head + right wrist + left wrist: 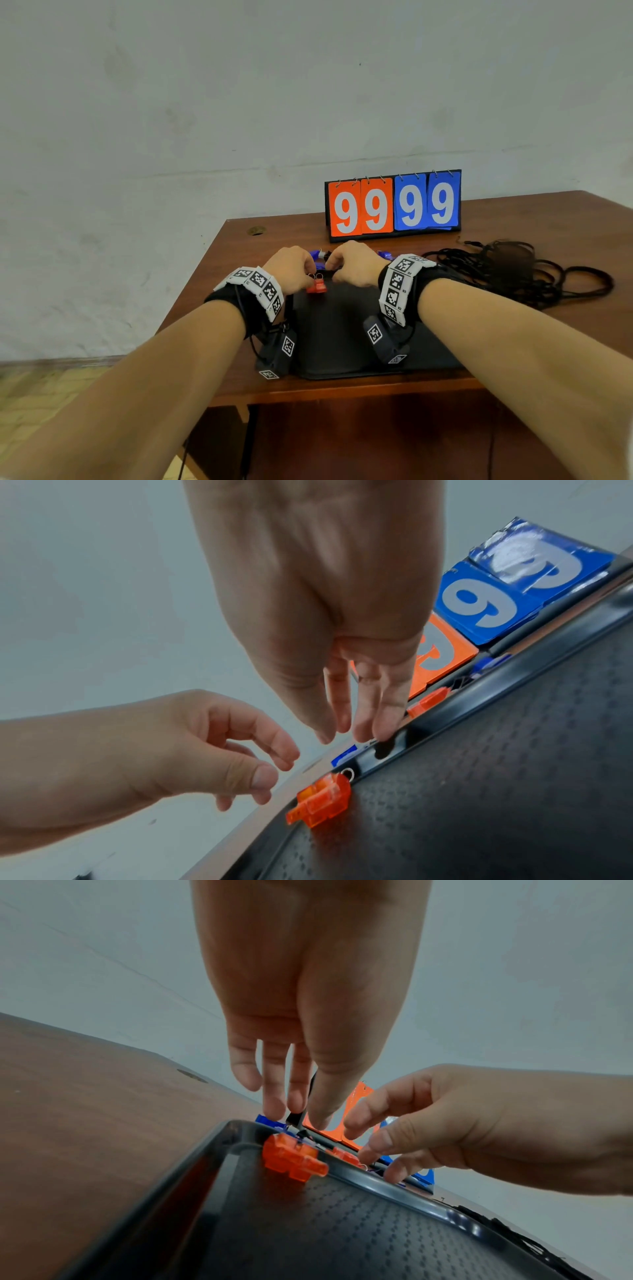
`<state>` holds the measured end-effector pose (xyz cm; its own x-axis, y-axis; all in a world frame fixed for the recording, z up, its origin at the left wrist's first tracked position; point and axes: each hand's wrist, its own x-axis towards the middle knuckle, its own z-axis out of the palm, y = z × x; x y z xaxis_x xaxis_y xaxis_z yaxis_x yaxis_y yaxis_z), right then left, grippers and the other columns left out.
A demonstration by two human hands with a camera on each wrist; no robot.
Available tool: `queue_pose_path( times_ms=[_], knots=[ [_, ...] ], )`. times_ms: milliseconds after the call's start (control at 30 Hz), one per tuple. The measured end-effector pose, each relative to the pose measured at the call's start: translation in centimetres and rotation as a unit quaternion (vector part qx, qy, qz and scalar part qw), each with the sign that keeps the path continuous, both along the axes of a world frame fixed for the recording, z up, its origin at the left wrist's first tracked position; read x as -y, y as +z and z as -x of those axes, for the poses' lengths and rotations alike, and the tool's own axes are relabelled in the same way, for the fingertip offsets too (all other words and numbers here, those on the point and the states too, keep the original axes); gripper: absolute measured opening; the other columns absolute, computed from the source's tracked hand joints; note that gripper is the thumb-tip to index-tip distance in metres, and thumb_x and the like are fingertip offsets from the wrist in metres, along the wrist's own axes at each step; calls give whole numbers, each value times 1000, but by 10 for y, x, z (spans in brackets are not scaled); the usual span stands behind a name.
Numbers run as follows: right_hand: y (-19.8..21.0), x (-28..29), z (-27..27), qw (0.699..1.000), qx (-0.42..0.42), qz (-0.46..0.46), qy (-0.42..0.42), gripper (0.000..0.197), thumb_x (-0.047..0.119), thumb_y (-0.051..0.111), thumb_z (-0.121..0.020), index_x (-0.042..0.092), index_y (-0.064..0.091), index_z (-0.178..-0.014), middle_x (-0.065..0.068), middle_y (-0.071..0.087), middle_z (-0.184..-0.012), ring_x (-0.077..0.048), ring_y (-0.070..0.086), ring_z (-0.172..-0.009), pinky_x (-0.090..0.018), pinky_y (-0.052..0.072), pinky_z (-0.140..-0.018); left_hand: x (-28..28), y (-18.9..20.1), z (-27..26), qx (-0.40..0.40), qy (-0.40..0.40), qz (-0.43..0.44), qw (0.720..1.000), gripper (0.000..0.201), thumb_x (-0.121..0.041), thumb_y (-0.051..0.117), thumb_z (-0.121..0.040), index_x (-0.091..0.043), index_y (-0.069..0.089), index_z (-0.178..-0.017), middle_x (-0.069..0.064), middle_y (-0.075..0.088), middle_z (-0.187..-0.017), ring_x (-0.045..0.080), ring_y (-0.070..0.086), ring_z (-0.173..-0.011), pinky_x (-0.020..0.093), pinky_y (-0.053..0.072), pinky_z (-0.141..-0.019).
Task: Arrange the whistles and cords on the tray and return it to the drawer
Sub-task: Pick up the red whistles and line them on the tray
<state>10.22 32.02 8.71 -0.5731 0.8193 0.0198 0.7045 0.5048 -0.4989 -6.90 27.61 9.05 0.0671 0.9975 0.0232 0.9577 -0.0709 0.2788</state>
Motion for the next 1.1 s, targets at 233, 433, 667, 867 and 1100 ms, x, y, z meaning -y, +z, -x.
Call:
queue_pose_path(
  times_ms=[233, 433, 667, 867, 1100],
  knots=[
    [17, 1, -41, 999, -19, 5, -46, 27, 8, 65, -90, 14, 68, -116, -1, 65, -118, -12, 60, -101, -27, 52, -89, 1, 17, -25, 16, 7, -6, 1000, 17, -20, 67, -89, -19, 70, -106, 0, 67, -114, 17, 63, -101, 35, 53, -93],
    [15, -14, -77, 992, -60, 15, -114, 21, 7, 66, -89, 16, 70, -107, -3, 66, -114, -16, 62, -101, -36, 56, -92, -9, 18, -48, 6, 9, -7, 1000, 18, -17, 66, -90, -16, 71, -107, 1, 69, -112, 18, 64, -99, 32, 52, -90],
    [6, -37, -92, 987, -85, 36, -135, 23, 8, 66, -88, 15, 70, -109, -3, 65, -113, -17, 62, -100, -33, 56, -91, -39, 14, -64, 6, 24, 10, 1000, 22, -14, 62, -92, -15, 70, -112, 3, 68, -117, 19, 63, -105, 32, 52, -95],
    [1, -62, -90, 990, -42, 27, -135, 32, 1, 58, -91, 16, 66, -119, -4, 62, -126, -19, 58, -116, -31, 50, -98, -73, 4, -76, -2, 33, 38, 999, 29, -13, 59, -93, -15, 67, -121, 4, 64, -125, 21, 60, -113, 33, 50, -98],
    [-6, -88, -101, 991, -7, 60, -122, 39, 2, 58, -90, 16, 62, -126, -4, 59, -131, -19, 54, -120, -32, 47, -101, -109, -9, -95, -13, 13, 78, 997, 39, -17, 58, -93, -18, 59, -133, 2, 62, -129, 20, 58, -115, 30, 47, -92]
  ],
)
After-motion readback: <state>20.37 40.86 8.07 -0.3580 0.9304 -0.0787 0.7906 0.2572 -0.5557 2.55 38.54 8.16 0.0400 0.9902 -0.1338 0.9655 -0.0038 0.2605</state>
